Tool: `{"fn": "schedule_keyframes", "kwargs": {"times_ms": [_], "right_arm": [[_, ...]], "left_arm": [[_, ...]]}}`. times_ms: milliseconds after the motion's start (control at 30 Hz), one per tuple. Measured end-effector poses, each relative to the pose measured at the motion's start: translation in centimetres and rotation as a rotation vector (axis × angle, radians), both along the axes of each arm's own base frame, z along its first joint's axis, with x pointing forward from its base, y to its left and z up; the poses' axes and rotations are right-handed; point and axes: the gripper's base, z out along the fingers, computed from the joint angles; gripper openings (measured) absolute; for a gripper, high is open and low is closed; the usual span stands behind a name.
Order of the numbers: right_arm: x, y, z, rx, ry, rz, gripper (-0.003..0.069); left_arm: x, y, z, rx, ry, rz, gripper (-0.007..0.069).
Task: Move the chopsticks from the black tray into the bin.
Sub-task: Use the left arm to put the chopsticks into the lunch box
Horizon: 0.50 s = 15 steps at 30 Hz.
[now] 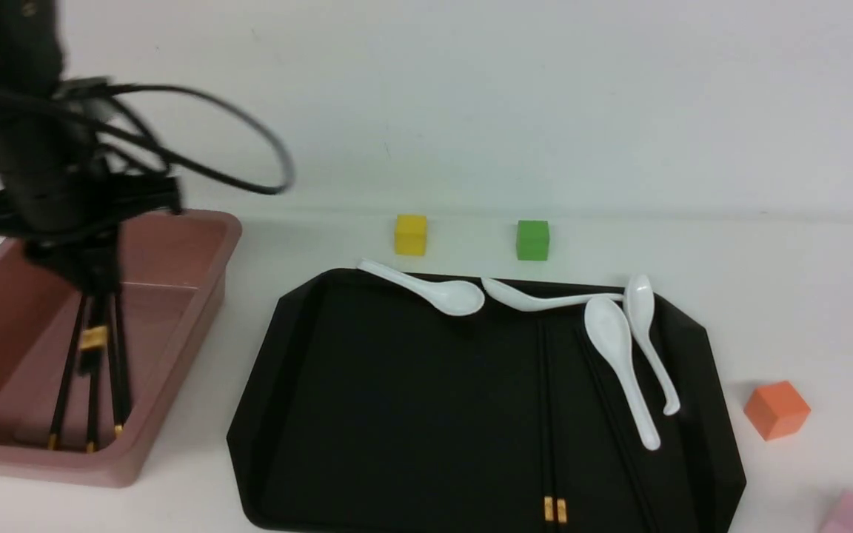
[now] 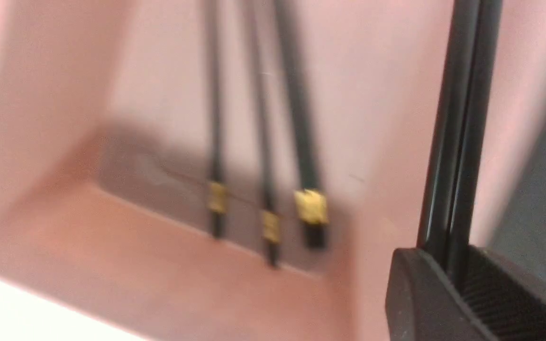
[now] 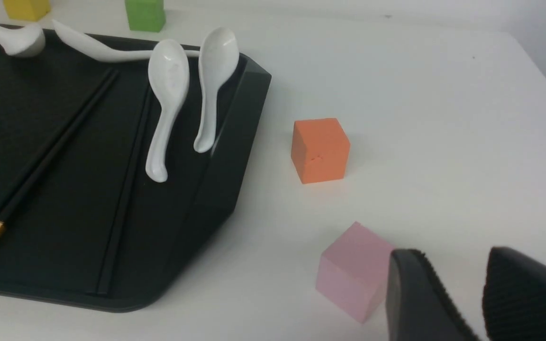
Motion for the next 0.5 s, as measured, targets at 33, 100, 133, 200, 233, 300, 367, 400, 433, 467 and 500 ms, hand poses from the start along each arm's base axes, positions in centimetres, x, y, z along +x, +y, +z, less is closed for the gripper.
{"fn": "schedule_keyframes", "kwargs": {"times_ms": [33,100,133,200,233,300,367,400,433,467,500], "right_arm": [[0.0,0.0,0.0,0.000,0.000,0.000,0.0240],[0.0,0.0,0.0,0.000,0.000,0.000,0.0240],[0.0,0.0,0.0,0.000,0.000,0.000,0.0240],[0.0,0.0,0.0,0.000,0.000,0.000,0.0240],[0.0,0.0,0.0,0.000,0.000,0.000,0.0240],[0.0,0.0,0.0,0.000,0.000,0.000,0.0240],[0.0,0.0,0.0,0.000,0.000,0.000,0.0240],[0.0,0.0,0.0,0.000,0.000,0.000,0.0240],[0.0,0.0,0.0,0.000,0.000,0.000,0.0240],[0.0,0.0,0.0,0.000,0.000,0.000,0.0240],[0.0,0.0,0.0,0.000,0.000,0.000,0.0240]], "left_arm": [[0.5,1.3,-0.6,0.000,-0.004,0.032,0.0103],[1.3,2.6,-1.7,0.001,-0.005,0.063,0.0103],[1.7,3.0,-2.3,0.005,-0.002,0.070,0.0103],[2.4,3.5,-3.8,0.024,0.020,0.072,0.0103],[2.4,3.6,-3.8,0.027,0.018,0.072,0.0103],[3.3,3.9,-5.6,0.068,0.041,0.058,0.0103],[4.0,4.0,-6.8,0.085,0.039,0.047,0.0103],[4.3,4.1,-7.3,0.091,0.036,0.042,0.0103],[4.5,4.1,-7.8,0.096,0.033,0.037,0.0113],[4.7,4.2,-8.3,0.102,0.036,0.034,0.0123],[4.9,4.2,-8.6,0.106,0.035,0.031,0.0137]]}}
